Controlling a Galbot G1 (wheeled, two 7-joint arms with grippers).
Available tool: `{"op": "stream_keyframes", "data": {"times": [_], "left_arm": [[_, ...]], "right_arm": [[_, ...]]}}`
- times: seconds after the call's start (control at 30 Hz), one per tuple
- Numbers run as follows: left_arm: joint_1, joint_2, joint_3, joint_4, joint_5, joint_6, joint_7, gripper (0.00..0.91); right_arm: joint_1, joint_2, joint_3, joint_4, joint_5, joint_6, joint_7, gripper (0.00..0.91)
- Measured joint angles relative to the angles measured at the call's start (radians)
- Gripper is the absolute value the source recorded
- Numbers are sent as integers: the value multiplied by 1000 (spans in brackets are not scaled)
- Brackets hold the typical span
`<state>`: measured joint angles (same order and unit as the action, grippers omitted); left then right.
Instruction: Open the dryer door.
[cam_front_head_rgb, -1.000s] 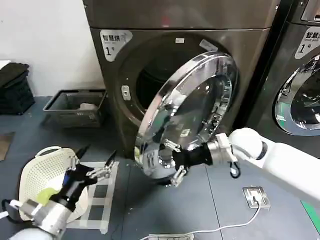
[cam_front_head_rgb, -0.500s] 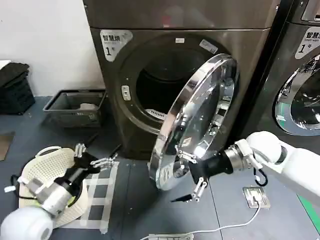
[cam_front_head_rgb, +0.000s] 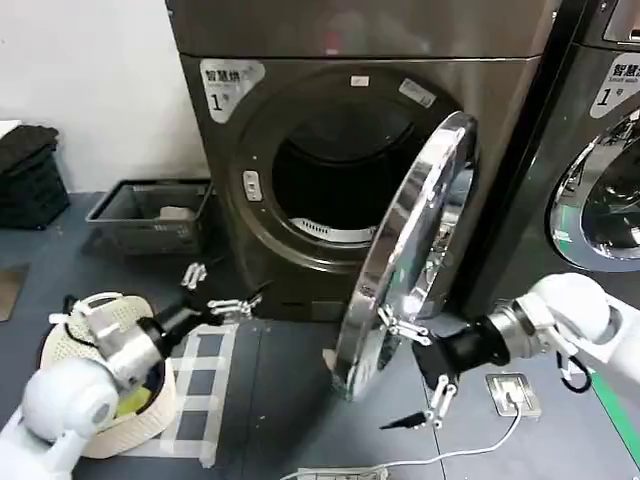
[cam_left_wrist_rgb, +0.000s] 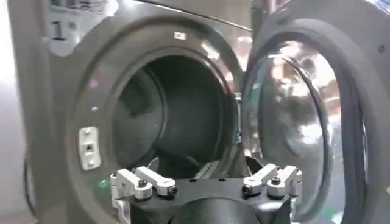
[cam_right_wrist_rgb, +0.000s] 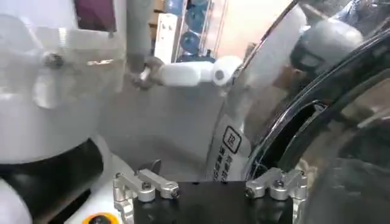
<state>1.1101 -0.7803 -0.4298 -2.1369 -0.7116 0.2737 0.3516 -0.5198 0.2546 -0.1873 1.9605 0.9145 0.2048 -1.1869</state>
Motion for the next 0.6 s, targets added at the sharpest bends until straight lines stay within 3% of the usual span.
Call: {"op": "stream_keyframes", "data": {"times": [0.23, 0.6], "left_arm": [[-138, 10, 155, 43, 8, -9, 24, 907], [-340, -16, 399, 103, 15, -29, 44, 907]], "right_arm": [[-236, -55, 250, 3, -2, 15, -13, 907], [-311, -181, 339, -77, 5, 99, -54, 907]]}}
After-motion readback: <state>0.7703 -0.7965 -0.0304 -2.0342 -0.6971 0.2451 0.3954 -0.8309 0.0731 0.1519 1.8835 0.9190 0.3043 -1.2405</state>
